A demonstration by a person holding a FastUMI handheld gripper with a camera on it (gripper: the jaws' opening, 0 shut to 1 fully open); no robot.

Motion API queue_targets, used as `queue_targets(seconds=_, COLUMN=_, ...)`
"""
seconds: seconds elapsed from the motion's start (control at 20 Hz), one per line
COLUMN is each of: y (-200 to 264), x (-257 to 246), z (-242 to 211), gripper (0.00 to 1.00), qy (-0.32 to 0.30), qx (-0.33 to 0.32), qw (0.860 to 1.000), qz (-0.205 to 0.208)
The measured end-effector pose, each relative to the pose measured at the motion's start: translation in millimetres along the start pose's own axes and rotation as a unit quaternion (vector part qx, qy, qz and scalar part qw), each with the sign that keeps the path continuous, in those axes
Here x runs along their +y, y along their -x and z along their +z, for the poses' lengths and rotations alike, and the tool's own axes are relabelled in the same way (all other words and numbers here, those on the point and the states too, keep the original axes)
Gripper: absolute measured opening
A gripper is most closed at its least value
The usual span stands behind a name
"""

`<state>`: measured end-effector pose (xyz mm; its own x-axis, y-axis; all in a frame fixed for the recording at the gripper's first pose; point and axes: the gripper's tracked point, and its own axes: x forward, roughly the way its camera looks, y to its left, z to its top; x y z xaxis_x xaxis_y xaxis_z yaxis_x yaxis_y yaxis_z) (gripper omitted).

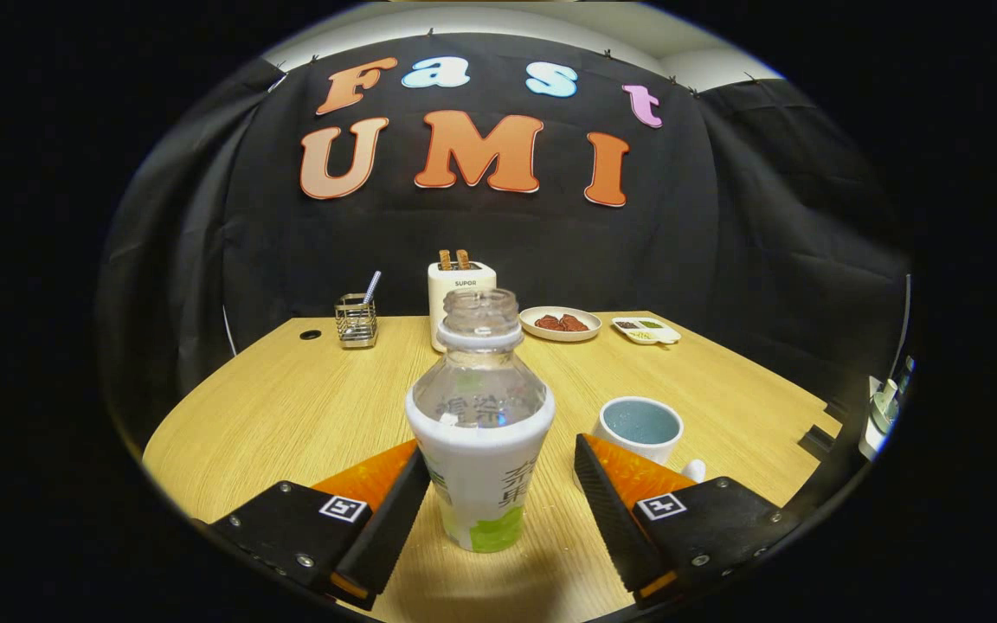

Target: Take the bottle from table, then pour the juice into the cup, finally place the bottle on the coaster

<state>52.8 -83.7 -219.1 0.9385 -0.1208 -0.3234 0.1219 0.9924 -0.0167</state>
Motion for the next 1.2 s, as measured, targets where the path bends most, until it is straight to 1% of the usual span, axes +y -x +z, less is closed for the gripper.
queue_targets(seconds=0.05, y=-1.1, x=1.0, z=-1.8, gripper=0.97, qy=0.001, qx=0.000, qw=1.000, qz=0.002)
queue_targets(seconds=0.2, y=-3.9, x=5.2, z=-6.0, gripper=0.89, qy=0.007, qx=-0.001, qw=1.000, qz=0.004)
queue_targets(seconds=0.25, y=-4.6, x=6.1, z=-9.1, gripper=0.87, qy=0.011, qx=0.000, qw=1.000, qz=0.004)
queue_targets(seconds=0.35, y=-4.5, x=8.2, z=-9.6, gripper=0.80, qy=0.020, qx=-0.007, qw=1.000, qz=0.004)
queue_targets(seconds=0.4, y=-1.2, x=7.8, z=-8.5, gripper=0.68, qy=0.021, qx=-0.009, qw=1.000, qz=0.003)
queue_targets(seconds=0.45, y=-1.2, x=7.6, z=-7.2, gripper=0.67, qy=0.023, qx=-0.012, qw=1.000, qz=-0.002)
queue_targets(seconds=0.6, y=1.5, x=7.6, z=-8.2, gripper=0.57, qy=0.016, qx=-0.001, qw=1.000, qz=-0.012)
queue_targets(seconds=0.65, y=4.2, x=10.2, z=-3.8, gripper=0.57, qy=0.006, qx=-0.005, qw=1.000, qz=-0.011)
queue_targets(seconds=0.85, y=15.2, x=25.6, z=27.3, gripper=0.57, qy=-0.059, qx=-0.032, qw=0.998, qz=0.009)
queue_targets(seconds=1.0, y=18.8, x=37.0, z=45.8, gripper=0.57, qy=-0.123, qx=-0.043, qw=0.991, qz=0.030)
queue_targets(seconds=1.1, y=21.0, x=44.9, z=57.4, gripper=0.57, qy=-0.173, qx=-0.046, qw=0.983, qz=0.047)
queue_targets(seconds=1.2, y=22.1, x=50.4, z=70.1, gripper=0.57, qy=-0.233, qx=-0.051, qw=0.969, qz=0.066)
